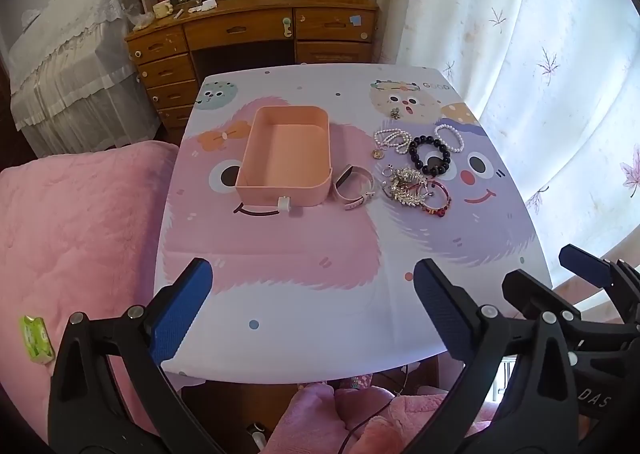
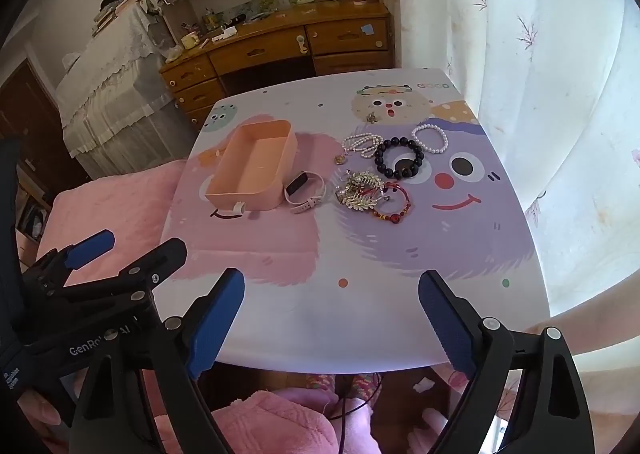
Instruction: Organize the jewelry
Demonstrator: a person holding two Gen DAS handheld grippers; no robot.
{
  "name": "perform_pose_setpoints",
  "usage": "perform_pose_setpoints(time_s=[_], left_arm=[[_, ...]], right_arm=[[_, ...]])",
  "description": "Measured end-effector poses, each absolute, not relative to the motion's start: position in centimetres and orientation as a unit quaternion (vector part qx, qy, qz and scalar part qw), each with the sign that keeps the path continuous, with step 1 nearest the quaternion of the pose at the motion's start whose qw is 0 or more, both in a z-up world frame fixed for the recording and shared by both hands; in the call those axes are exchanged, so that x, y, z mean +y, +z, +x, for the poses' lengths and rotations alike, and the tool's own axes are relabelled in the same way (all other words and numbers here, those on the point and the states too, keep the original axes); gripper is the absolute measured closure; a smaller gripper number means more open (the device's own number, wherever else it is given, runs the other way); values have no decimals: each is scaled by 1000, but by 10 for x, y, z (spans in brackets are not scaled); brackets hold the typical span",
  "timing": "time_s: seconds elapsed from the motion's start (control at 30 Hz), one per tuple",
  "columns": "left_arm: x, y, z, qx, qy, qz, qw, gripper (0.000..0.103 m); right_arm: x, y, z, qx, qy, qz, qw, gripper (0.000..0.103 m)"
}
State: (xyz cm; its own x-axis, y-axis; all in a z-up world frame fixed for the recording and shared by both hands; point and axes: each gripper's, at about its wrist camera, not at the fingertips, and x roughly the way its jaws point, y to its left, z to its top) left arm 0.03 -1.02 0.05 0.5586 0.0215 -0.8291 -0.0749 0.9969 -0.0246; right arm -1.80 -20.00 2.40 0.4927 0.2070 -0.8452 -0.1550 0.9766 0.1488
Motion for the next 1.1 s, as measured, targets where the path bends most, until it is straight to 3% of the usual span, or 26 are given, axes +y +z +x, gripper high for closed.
perform_pose_setpoints(time_s=[1.1], left_arm=[[-1,-5,13,474,26,-20,880,5]], right_arm=[[-191,13,-9,508,88,13,857,12]])
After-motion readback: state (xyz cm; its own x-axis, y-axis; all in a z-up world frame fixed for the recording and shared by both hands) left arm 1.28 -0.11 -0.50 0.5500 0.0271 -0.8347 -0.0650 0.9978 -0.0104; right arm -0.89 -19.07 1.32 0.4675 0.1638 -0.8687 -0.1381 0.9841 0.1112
